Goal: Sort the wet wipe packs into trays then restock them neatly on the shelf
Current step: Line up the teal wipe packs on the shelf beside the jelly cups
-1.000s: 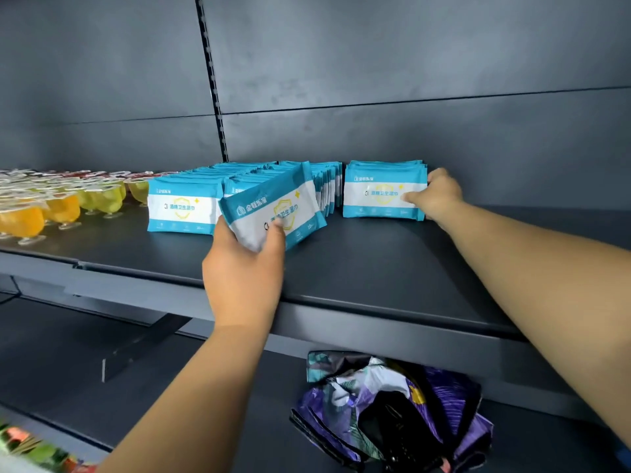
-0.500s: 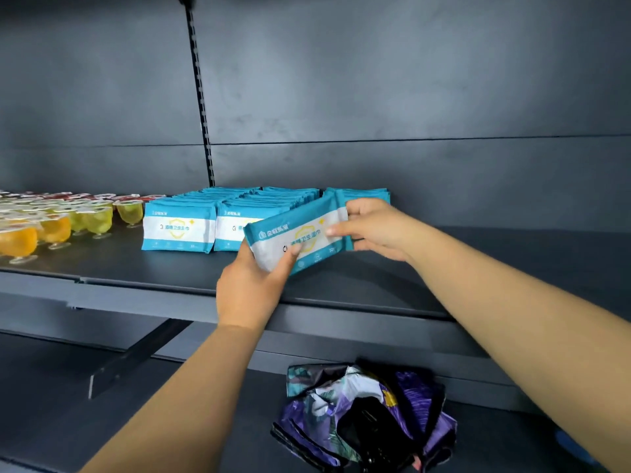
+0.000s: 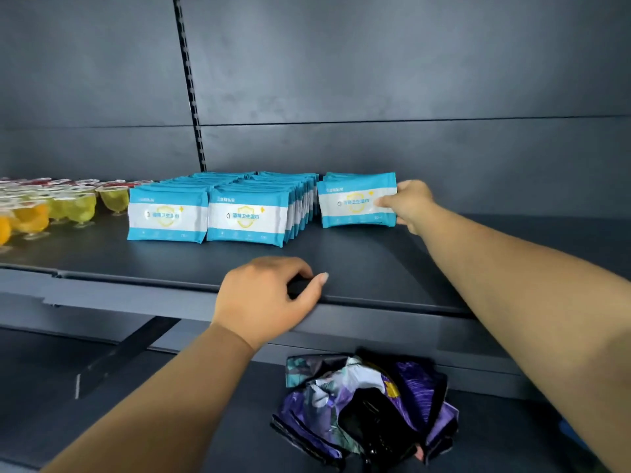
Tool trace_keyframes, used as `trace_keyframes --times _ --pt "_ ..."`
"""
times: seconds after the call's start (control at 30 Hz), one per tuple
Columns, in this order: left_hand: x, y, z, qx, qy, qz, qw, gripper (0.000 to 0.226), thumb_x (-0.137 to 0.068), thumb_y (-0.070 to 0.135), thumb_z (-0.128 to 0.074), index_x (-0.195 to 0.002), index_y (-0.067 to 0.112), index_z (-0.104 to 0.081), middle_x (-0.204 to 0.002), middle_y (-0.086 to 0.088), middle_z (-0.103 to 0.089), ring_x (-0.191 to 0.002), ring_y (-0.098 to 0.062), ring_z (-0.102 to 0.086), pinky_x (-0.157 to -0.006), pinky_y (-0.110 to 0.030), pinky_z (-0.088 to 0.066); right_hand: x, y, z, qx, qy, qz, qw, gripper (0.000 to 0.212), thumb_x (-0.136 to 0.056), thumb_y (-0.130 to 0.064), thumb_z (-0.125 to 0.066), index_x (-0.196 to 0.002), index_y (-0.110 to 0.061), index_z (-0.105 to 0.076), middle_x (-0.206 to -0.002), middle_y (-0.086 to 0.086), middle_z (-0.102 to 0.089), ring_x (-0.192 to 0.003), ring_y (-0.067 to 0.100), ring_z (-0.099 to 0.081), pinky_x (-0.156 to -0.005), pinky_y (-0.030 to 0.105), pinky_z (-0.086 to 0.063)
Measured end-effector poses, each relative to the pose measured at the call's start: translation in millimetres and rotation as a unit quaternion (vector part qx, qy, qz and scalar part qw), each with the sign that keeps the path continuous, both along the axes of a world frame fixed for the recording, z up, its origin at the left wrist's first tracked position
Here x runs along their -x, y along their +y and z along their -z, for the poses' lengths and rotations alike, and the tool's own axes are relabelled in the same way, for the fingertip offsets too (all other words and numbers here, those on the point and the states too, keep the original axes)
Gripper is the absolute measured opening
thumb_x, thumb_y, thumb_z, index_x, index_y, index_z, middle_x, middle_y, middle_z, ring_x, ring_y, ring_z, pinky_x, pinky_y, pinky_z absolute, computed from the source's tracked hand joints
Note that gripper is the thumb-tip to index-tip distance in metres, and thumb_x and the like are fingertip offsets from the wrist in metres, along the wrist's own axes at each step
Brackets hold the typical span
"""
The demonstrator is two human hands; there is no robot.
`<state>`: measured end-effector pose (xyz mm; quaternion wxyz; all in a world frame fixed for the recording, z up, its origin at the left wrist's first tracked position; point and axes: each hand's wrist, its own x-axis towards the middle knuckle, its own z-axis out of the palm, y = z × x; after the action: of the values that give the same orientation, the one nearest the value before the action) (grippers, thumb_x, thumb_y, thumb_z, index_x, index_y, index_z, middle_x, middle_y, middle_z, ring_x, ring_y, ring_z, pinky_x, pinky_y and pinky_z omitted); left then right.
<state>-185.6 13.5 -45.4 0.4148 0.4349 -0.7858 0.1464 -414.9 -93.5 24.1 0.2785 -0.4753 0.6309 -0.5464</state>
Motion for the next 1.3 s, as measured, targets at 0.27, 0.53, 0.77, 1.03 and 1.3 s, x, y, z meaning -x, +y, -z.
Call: trace_keyframes --times 0.27,0.53,0.77,1.03,1.3 --pt "-0.1 -4.2 3.6 0.029 0.016 0.005 0.999 0.04 -0.08 0.052 -0.041 -0.068 0.025 -0.068 -0.066 0.005 -0.069 -0.064 -0.019 -0.066 -0.048 -0.032 -0.052 3.3 -37.5 15.4 -0.029 0.03 0.022 0.999 0.037 -0.08 -0.008 -0.07 -0.116 -0.004 -0.058 -0.118 0.012 -0.061 -0.102 0.028 -0.063 -0.08 0.042 -0.055" --pt "1.6 -2.0 3.5 0.026 0.02 -0.001 0.999 0.04 -0.08 0.05 -0.042 -0.068 0.023 -0.068 -0.065 0.005 -0.068 -0.062 -0.02 -0.065 -0.049 -0.031 -0.052 5.5 -38.6 18.3 -0.021 0.202 0.09 0.975 0.042 -0.084 -0.03 -0.067 -0.12 -0.01 -0.057 -0.123 0.008 -0.06 -0.109 0.025 -0.058 -0.073 0.025 -0.039" --pt "2.1 -2.7 4.6 0.016 0.018 -0.013 1.0 0.041 -0.079 0.051 -0.041 -0.07 0.023 -0.069 -0.067 0.004 -0.069 -0.063 -0.019 -0.066 -0.048 -0.034 -0.052 9.3 -42.2 21.1 -0.027 0.201 0.101 0.974 0.048 -0.083 -0.029 -0.068 -0.121 -0.008 -0.048 -0.126 0.009 -0.056 -0.113 0.027 -0.055 -0.077 0.029 -0.039" --pt "1.0 -4.1 6.4 0.013 0.0 -0.01 1.0 0.041 -0.078 0.053 -0.039 -0.065 0.025 -0.066 -0.058 0.006 -0.065 -0.052 -0.018 -0.062 -0.041 -0.015 -0.034 1.9 3.6 12.8 -0.002 0.232 0.112 0.966 0.052 -0.084 -0.026 -0.067 -0.126 -0.005 -0.044 -0.132 0.013 -0.046 -0.121 0.027 -0.047 -0.093 0.03 -0.039" --pt "-13.3 19.1 16.7 0.011 0.147 0.161 0.976 0.046 -0.08 0.042 -0.039 -0.095 0.008 -0.067 -0.094 -0.005 -0.068 -0.09 -0.018 -0.058 -0.075 -0.021 -0.039 -65.5 140.0 32.6 0.101 0.368 0.088 0.92 0.043 -0.086 -0.027 -0.064 -0.123 -0.01 -0.052 -0.126 0.009 -0.05 -0.115 0.024 -0.05 -0.096 0.028 -0.036"
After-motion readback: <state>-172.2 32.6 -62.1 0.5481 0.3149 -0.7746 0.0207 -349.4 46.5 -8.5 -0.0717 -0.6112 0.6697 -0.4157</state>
